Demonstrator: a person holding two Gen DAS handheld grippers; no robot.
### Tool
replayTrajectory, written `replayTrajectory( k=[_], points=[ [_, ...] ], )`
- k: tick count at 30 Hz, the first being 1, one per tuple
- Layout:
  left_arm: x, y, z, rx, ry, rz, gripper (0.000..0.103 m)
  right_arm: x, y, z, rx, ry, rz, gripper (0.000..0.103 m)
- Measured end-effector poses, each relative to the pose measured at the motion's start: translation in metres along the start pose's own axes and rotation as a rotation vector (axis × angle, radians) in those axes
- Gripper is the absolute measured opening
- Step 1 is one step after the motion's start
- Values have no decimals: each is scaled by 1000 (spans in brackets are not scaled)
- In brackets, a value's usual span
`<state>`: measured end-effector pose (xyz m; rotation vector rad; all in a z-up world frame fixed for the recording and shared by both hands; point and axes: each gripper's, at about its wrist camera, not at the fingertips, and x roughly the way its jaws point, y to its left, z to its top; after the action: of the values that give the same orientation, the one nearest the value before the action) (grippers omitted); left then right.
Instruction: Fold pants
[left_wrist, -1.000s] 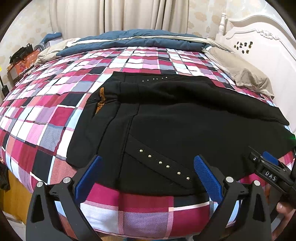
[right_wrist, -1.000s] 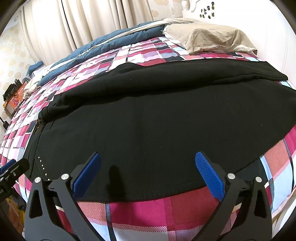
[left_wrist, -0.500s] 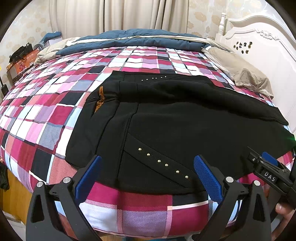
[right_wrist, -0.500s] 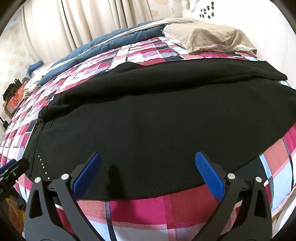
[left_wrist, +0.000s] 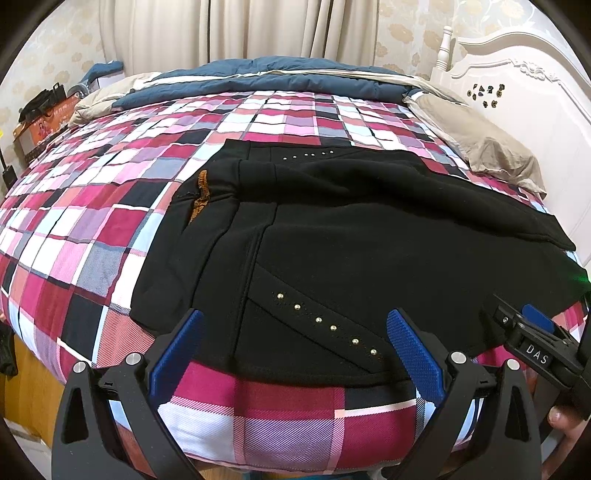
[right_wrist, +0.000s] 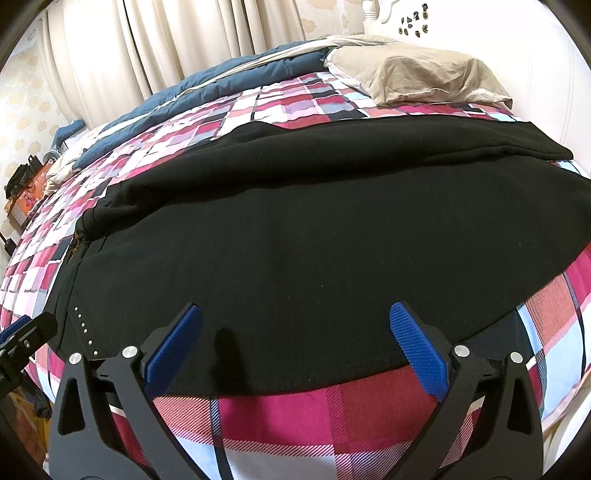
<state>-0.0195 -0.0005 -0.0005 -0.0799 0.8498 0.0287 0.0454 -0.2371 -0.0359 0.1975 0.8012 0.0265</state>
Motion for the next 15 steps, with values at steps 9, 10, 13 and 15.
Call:
replayTrajectory(
  k=[9, 10, 13, 15],
  points=[
    [-1, -1, -1, -1, 2, -1, 98, 0, 0, 0, -1, 2, 0, 101],
    [-1, -1, -2, -1, 2, -1, 98, 0, 0, 0, -1, 1, 0, 101],
    [-1, -2, -3, -1, 2, 0, 98, 0, 0, 0, -1, 2, -1, 101],
    [-1, -2, -3, -3, 2, -1, 98, 0, 0, 0, -2, 2, -1, 101]
  ],
)
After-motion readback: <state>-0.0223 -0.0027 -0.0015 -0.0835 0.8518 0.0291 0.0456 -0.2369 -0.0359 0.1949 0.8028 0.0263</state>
